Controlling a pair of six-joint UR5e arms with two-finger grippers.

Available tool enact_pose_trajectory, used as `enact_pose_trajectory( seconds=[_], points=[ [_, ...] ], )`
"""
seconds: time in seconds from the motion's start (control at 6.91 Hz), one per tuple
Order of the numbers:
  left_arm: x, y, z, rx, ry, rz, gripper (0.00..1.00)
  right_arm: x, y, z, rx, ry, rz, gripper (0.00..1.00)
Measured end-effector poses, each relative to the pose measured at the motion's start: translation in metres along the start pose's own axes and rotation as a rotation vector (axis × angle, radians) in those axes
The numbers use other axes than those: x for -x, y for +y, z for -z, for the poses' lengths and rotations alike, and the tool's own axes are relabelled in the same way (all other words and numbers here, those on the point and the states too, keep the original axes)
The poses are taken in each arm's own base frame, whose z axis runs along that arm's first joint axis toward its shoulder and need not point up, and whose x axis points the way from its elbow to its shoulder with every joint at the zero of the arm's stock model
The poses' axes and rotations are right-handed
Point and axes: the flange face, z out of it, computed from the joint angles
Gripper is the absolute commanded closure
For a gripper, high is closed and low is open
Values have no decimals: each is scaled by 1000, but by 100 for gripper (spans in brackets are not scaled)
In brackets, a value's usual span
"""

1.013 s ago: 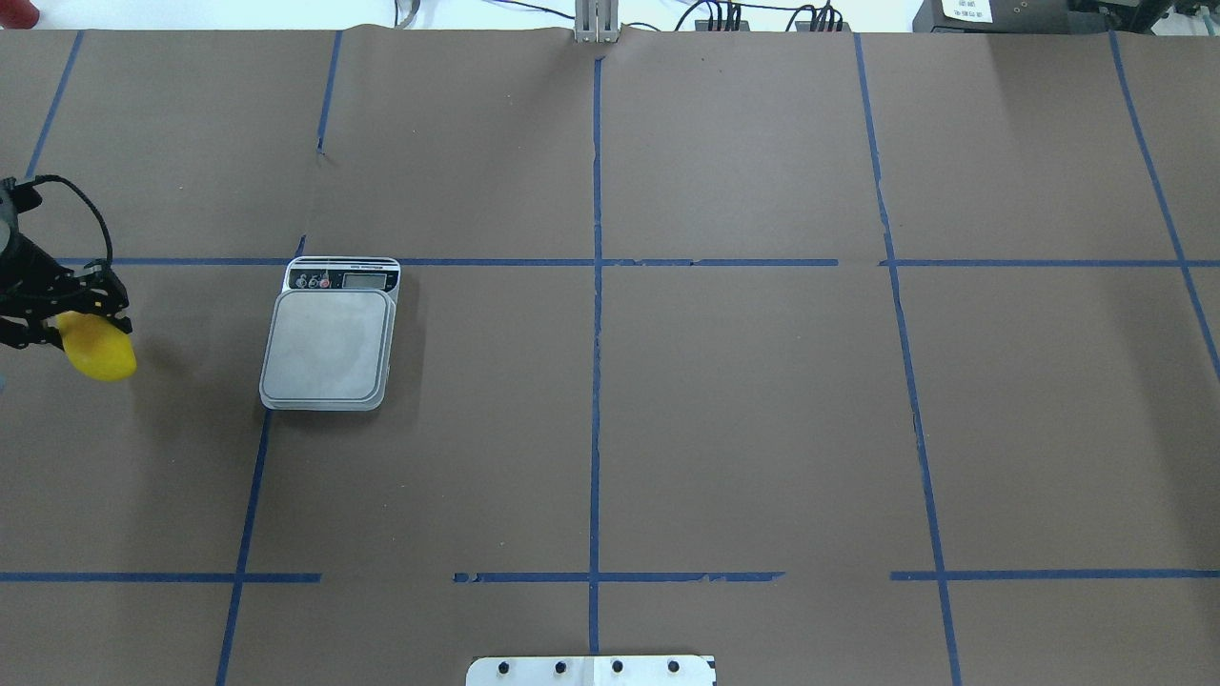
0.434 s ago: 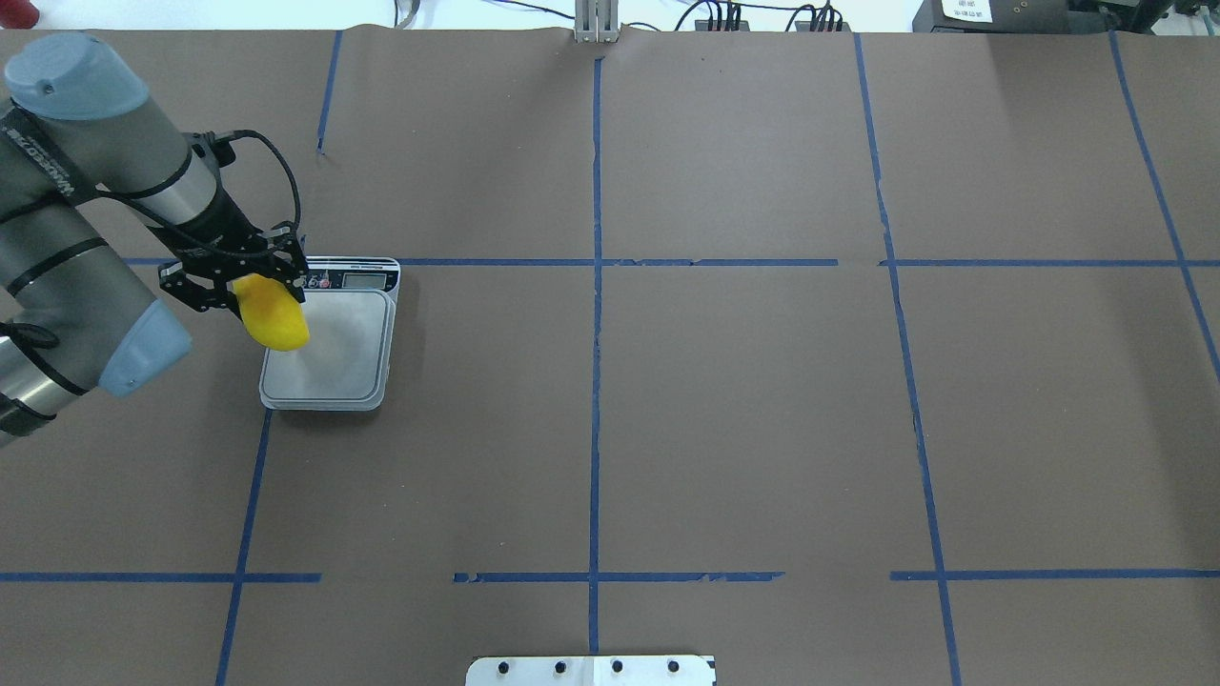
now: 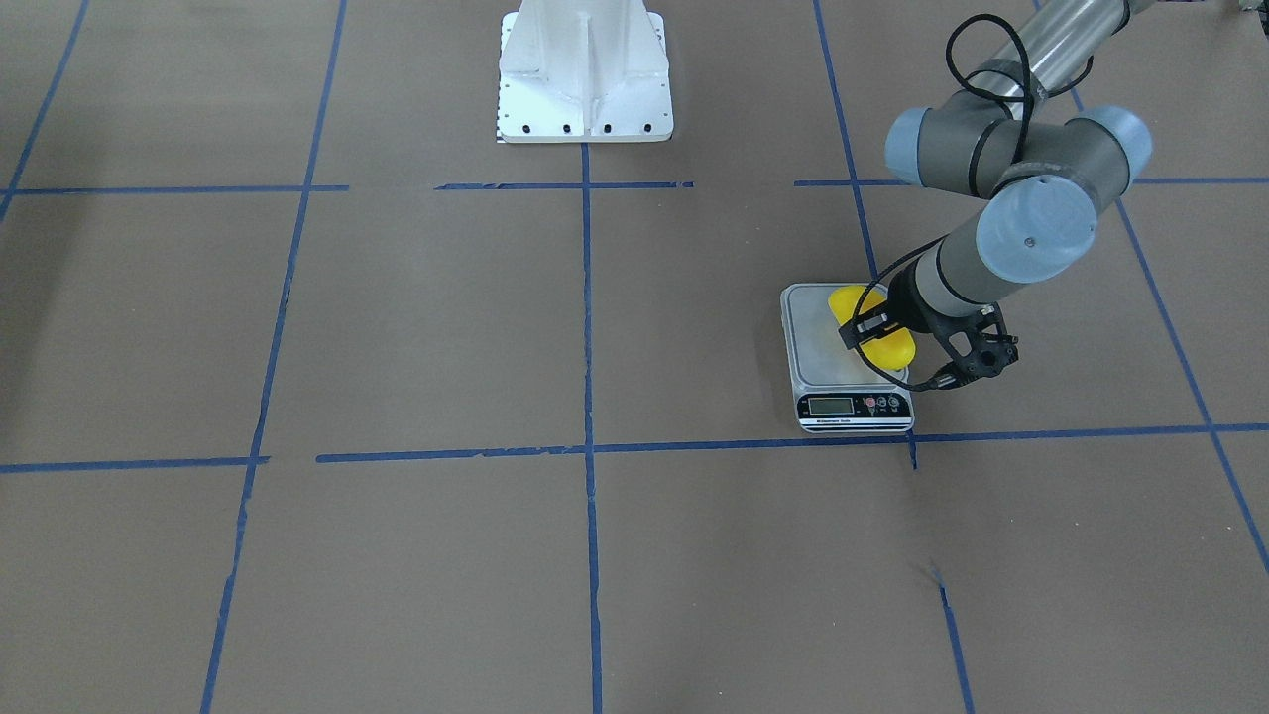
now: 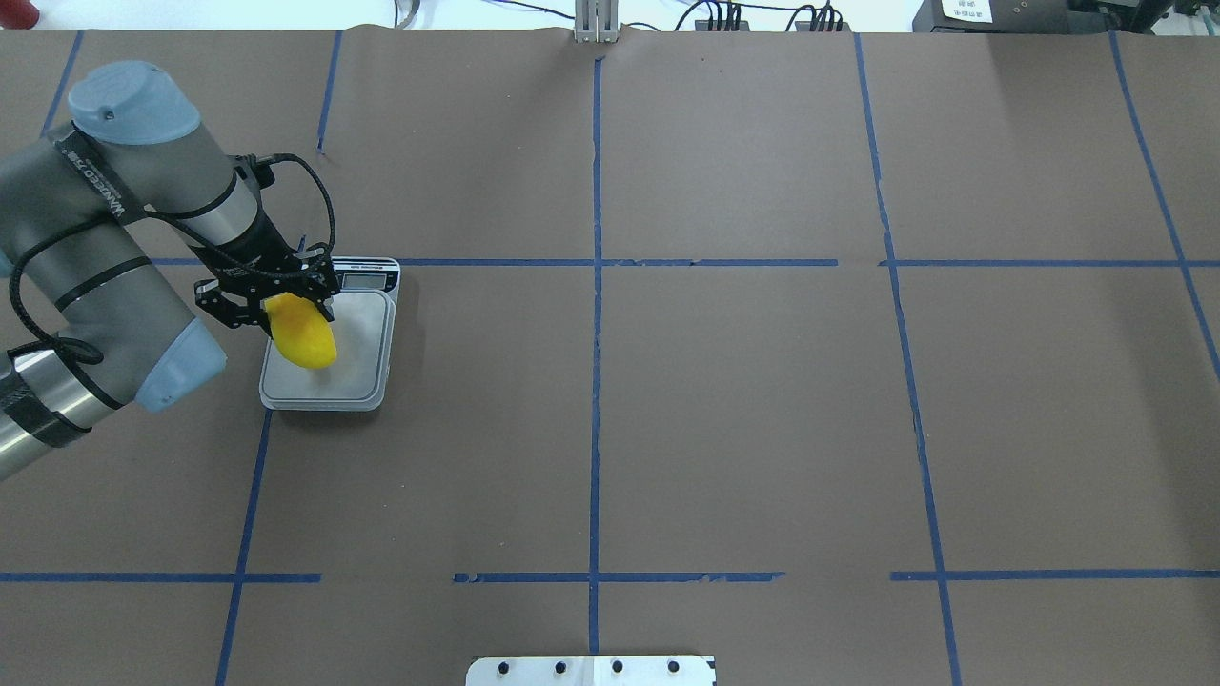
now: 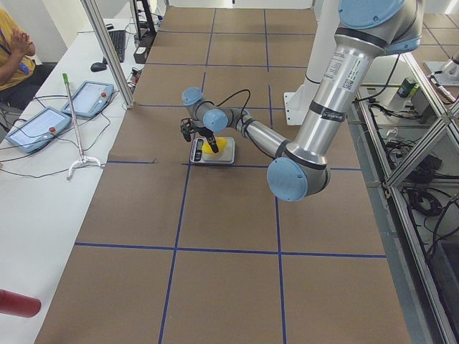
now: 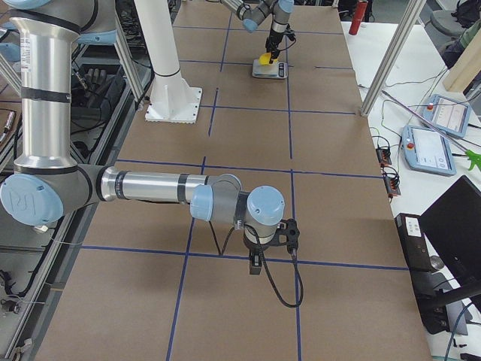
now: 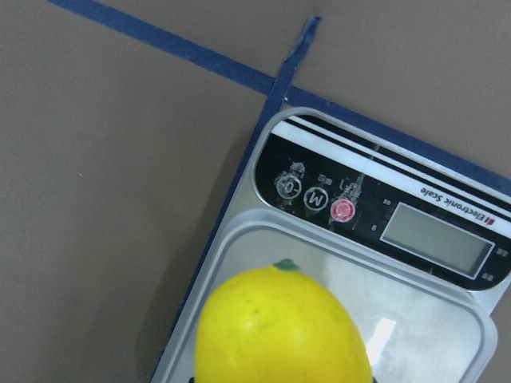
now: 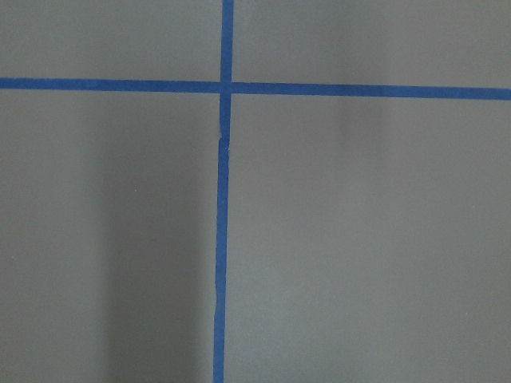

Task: Weigh mango
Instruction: 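Carry the mango with the left gripper over the silver scale, then lower the mango onto the scale pan and open the left gripper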

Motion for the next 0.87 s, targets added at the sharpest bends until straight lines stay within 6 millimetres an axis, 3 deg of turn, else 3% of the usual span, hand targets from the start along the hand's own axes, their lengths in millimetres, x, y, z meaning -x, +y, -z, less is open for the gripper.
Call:
enact_pose_trajectory(
  seconds=[0.14,0.29,0.43,0.72,0.87],
  points=[
    [-1,-1,-3,-3,5,-10,40,0,0,0,0,0,0,0],
    [-1,-1,-6,-4,7,-15,24,0,0,0,0,0,0,0],
    [-1,-2,-7,-5,11,-21,1,0,0,0,0,0,0,0],
    [3,-6,5,-32,25,-23,0,0,0,0,0,0,0,0],
    [13,-18,29,-73,42,-12,0,0,0,0,0,0,0,0]
  ],
)
